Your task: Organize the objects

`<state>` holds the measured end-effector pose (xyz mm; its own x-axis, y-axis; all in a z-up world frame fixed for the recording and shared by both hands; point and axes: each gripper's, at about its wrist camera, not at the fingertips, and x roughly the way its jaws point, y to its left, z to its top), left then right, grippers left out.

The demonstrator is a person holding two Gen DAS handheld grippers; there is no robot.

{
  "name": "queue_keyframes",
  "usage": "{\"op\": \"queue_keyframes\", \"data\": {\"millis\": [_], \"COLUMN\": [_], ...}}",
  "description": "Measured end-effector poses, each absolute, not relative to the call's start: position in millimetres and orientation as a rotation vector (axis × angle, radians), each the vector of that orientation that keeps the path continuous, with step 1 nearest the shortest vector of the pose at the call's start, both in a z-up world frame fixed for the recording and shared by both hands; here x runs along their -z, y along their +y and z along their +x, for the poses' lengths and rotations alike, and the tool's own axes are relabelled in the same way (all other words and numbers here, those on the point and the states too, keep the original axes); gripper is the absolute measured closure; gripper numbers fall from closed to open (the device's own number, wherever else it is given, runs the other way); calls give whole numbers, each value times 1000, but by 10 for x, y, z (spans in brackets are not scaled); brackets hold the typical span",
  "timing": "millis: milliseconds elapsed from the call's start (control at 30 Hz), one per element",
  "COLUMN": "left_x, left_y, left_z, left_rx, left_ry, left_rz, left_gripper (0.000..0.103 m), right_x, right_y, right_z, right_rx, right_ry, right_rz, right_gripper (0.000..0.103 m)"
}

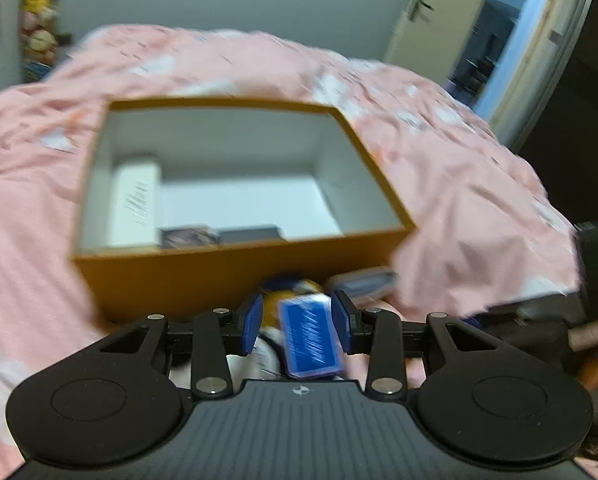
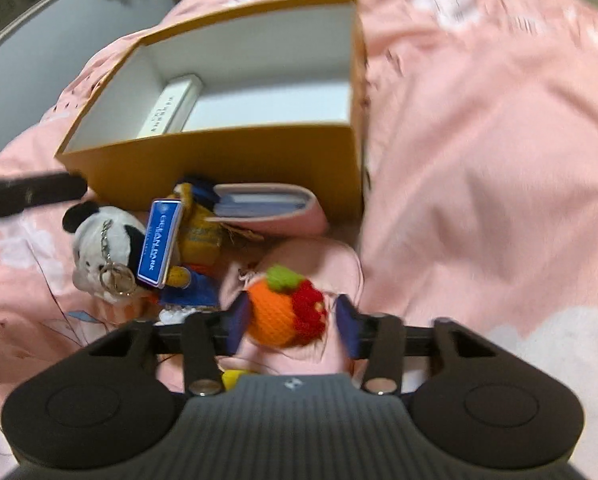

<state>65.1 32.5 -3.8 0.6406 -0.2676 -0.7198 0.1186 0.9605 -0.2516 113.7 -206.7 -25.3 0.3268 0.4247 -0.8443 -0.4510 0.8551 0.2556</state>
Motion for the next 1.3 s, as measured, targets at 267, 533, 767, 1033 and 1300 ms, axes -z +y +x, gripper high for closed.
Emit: {"op": "queue_keyframes", "data": {"millis": [267, 533, 767, 1033, 1300], "left_x": [206, 267, 328, 323, 207], "left_y": [144, 146, 138, 219, 157], "left_z": [656, 666, 672, 599, 534], "left_rx": [267, 262, 259, 241, 278], "left_ry": [916, 946, 972, 968, 918], "left_rz": [-175, -204, -215, -246, -202], "left_gripper": [60, 60, 60, 60, 63], "right_x": [271, 332, 649, 553, -14], "right_y": [-2208, -2419, -2154, -2176, -2174], "right_z": [1214, 1267, 1335, 1163, 762], "right_rx": [-581, -454, -522, -528, -482], "right_ry": [1133, 1166, 1280, 1224, 987], "right_rz": [92, 125, 128, 115, -130], "right_gripper": [42, 67, 52, 83, 89]}}
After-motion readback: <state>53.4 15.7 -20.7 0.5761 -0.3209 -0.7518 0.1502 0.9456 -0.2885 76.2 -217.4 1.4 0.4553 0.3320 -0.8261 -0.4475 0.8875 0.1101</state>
